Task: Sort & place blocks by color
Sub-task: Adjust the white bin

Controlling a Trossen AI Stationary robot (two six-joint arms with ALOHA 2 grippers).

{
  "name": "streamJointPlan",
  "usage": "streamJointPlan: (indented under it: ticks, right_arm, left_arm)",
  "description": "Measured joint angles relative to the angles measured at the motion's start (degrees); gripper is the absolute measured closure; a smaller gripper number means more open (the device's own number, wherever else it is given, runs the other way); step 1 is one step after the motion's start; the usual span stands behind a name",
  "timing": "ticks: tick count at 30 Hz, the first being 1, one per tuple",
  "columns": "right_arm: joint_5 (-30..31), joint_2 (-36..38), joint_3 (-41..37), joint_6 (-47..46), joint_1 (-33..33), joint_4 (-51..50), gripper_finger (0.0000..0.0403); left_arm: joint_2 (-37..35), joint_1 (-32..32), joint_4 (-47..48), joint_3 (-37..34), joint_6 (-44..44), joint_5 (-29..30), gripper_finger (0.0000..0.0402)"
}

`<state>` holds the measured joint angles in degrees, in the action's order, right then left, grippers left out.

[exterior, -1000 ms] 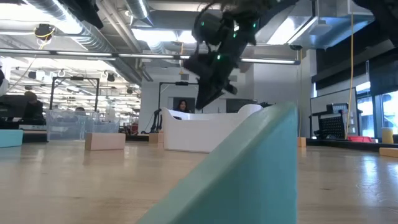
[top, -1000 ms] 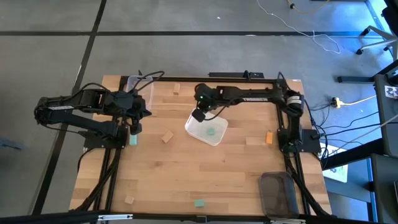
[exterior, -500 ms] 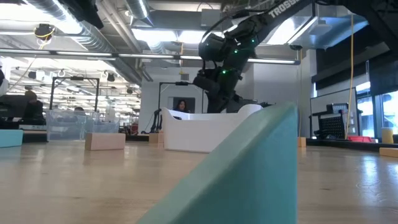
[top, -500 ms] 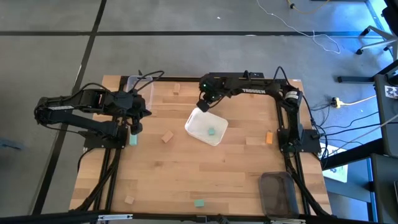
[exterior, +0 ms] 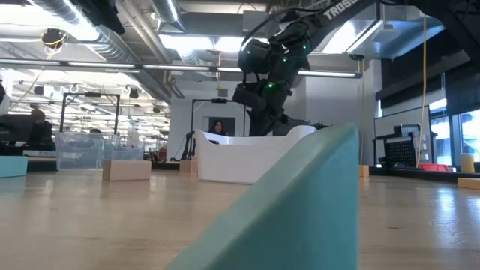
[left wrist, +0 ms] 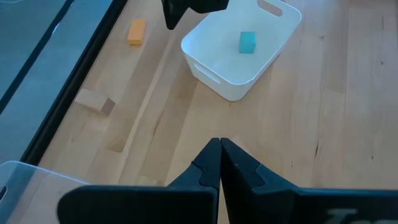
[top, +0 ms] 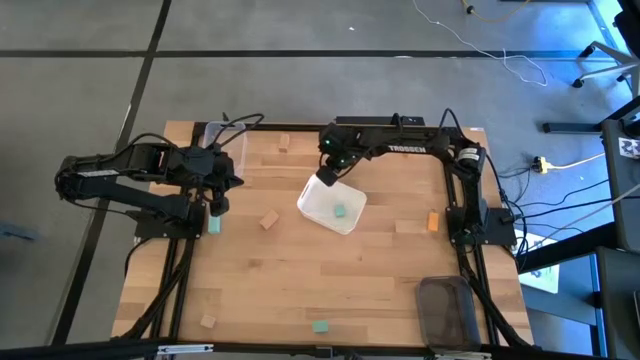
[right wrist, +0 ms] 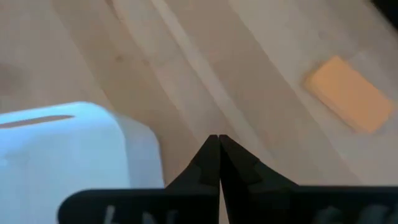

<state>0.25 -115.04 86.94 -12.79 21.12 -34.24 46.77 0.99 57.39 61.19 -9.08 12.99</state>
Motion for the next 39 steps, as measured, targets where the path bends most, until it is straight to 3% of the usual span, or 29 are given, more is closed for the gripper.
streamJointPlan:
  ticks: [12, 28, 32, 35, 39]
  right_arm:
    - [-6.39, -2.38, -0.04, 0.48, -2.53, 0.14, 0.0403]
    - [-6.46, -4.31, 0.02, 4.42, -6.8, 3.32, 0.0403]
    - [-2.02, -4.33, 3.64, 5.7, -6.93, 1.32, 0.0403]
    - [2.73, -4.33, 9.68, 7.72, -7.23, -5.63, 0.0403]
    - [1.12, -4.28, 18.85, 9.03, -8.86, -18.86, 0.0403]
  left_arm:
    - [0.0, 0.0, 0.0, 0.0, 0.08, 0.0, 0.0401]
    - [0.0, 0.0, 0.04, 0.0, 0.19, 0.0, 0.0401]
    - [0.0, 0.0, 0.04, 0.0, 0.19, 0.0, 0.0401]
    - [0.0, 0.0, 0.07, 0.0, 0.21, 0.0, 0.0401]
    - [0.0, 0.0, 0.13, 0.0, 0.19, -0.11, 0.0401]
